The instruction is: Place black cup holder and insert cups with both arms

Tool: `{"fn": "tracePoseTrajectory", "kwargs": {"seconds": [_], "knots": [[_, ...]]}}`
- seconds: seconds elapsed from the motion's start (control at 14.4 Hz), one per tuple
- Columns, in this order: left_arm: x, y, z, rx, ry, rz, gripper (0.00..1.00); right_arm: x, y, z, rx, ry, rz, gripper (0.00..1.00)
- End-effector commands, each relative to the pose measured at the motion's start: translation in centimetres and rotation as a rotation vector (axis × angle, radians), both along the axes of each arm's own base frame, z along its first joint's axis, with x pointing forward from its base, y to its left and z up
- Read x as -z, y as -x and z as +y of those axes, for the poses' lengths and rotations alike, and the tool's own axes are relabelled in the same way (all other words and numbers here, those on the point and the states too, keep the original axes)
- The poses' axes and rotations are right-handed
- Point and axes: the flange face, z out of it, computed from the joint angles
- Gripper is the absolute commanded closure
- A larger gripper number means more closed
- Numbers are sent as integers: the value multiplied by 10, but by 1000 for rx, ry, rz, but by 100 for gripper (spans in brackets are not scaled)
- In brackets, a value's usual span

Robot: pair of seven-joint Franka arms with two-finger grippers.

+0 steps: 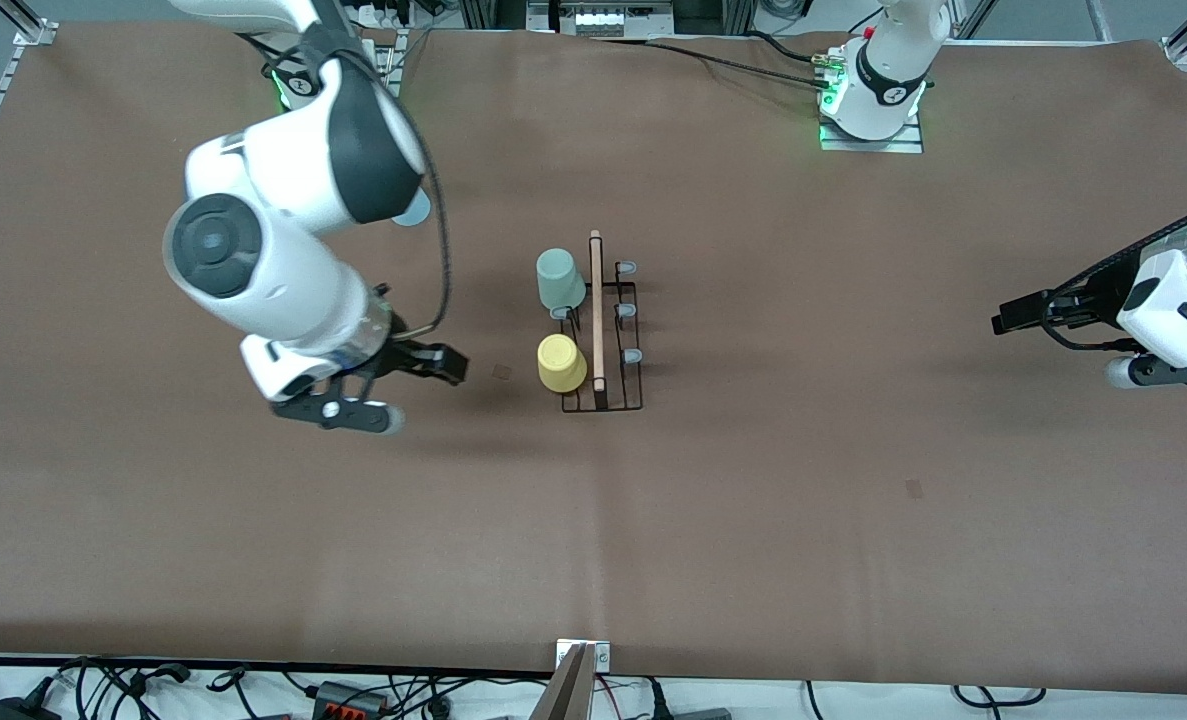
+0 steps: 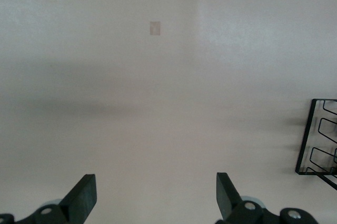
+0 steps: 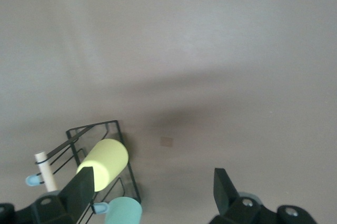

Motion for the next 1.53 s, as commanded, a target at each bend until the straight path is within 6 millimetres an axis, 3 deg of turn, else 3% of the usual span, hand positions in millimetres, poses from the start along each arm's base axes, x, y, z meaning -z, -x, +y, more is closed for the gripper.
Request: {"fn": "tracePoseTrajectory", "kwargs": {"seconds": [0.0, 0.21, 0.56, 0.7, 0.91, 1.11, 1.46], "knots": [[-5, 1, 6, -1, -46, 1, 0, -18, -5, -36, -3, -11, 2, 0], [-5, 1, 6, -7, -50, 2, 0, -36, -17, -96, 32, 2, -25, 0], [-5, 1, 6, -7, -50, 2, 0, -65, -4, -159, -17, 109, -57, 0], [-5, 1, 6, -7, -52, -1, 0, -73, -2, -193, -9, 84, -55, 0], [-5, 0, 0, -31, -106, -5, 0, -77, 6, -259, -61, 64, -50, 0], [-5, 0, -1, -33, -107, -4, 0, -90, 13, -286, -78, 73, -67, 0], [-8, 0, -1, -24, -90, -7, 0, -103, 28, -291, -98, 120, -55, 0]]}}
